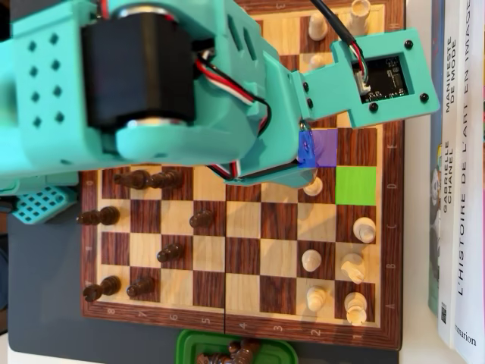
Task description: Play chess
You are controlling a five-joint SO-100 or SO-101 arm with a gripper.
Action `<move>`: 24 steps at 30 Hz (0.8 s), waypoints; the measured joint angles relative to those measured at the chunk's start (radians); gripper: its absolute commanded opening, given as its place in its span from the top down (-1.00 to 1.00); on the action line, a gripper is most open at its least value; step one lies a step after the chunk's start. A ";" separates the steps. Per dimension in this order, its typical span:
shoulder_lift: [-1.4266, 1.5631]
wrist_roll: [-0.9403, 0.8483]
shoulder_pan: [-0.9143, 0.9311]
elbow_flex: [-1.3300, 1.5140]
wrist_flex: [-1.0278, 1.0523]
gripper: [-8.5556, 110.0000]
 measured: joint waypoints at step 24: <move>-0.052 0.000 -0.025 -0.051 0.000 0.51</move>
